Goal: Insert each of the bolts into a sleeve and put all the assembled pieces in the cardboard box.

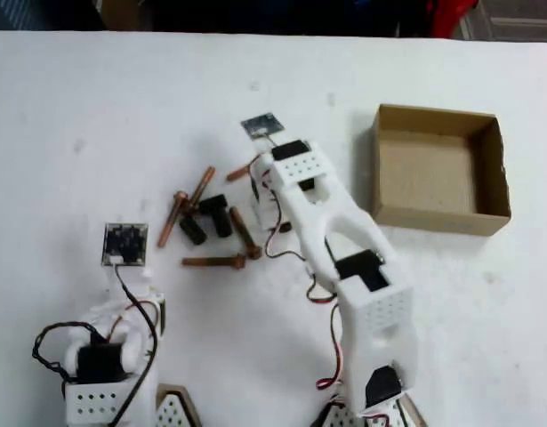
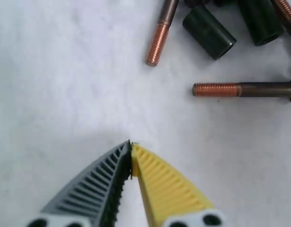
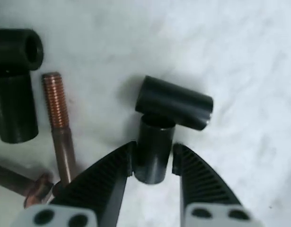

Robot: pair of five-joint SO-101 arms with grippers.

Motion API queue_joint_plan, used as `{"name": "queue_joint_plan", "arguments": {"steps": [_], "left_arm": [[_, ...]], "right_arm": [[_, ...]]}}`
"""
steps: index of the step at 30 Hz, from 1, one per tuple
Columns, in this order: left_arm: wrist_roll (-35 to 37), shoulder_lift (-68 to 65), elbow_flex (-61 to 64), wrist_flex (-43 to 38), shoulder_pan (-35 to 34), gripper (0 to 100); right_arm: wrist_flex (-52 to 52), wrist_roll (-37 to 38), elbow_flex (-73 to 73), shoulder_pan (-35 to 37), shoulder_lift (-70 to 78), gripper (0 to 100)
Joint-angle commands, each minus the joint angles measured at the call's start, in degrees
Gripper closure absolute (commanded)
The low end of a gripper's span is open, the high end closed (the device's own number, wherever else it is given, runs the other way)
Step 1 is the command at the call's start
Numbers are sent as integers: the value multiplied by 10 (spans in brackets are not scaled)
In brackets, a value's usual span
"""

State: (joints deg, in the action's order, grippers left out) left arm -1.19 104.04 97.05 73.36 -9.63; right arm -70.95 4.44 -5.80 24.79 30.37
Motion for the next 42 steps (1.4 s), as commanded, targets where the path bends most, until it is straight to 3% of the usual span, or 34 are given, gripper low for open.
{"name": "queue_joint_plan", "arguments": {"steps": [1,10,14,24,42], "left_arm": [[4,6,-1,3,0,976],[4,6,-1,3,0,976],[4,6,-1,3,0,976],[4,6,-1,3,0,976],[4,6,-1,3,0,976]], "right_arm": [[7,-4,-46,-13,18,882],[5,47,-84,-12,59,889],[5,47,-84,-14,67,985],[-22,52,-89,-10,58,982],[-191,53,-92,-7,-262,982]]}}
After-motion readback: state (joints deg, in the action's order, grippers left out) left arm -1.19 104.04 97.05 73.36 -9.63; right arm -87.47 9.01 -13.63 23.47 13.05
